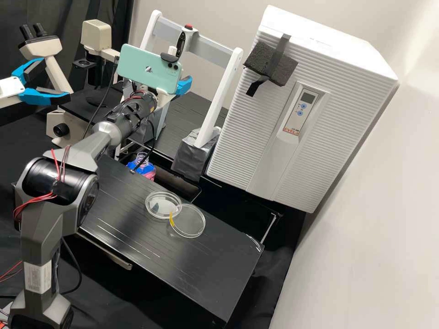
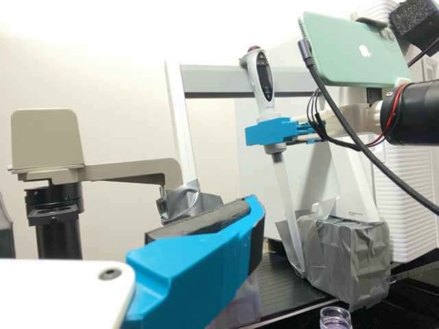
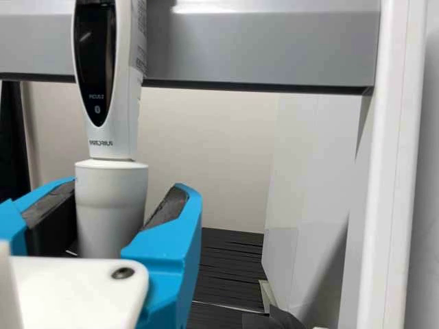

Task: Use the pipette

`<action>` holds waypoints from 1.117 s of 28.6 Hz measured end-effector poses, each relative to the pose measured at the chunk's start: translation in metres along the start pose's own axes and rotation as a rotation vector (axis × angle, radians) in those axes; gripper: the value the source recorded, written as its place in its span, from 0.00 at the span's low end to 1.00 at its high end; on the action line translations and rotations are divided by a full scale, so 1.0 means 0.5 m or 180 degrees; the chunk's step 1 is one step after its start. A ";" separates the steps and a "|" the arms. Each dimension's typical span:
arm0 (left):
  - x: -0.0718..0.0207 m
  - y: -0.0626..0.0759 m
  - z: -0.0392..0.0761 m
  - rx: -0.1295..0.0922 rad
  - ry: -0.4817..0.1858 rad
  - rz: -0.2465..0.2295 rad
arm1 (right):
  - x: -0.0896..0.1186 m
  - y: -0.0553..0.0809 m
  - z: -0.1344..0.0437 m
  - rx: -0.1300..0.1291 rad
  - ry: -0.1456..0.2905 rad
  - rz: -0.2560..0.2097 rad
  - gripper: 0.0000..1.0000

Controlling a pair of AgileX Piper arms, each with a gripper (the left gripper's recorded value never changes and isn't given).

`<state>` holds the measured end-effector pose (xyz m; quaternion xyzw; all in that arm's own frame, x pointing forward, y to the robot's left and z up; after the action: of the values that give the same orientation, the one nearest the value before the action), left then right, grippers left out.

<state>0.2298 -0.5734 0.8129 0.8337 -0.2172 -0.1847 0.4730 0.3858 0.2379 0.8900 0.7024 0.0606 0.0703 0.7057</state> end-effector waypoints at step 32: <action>0.009 0.003 -0.004 -0.0029 0.0043 0.0035 | 0.001 0.014 -0.018 0.0020 0.0067 0.0002 0.00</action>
<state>0.2342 -0.5753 0.8147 0.8315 -0.2178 -0.1774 0.4793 0.3846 0.2470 0.8970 0.7038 0.0680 0.0778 0.7028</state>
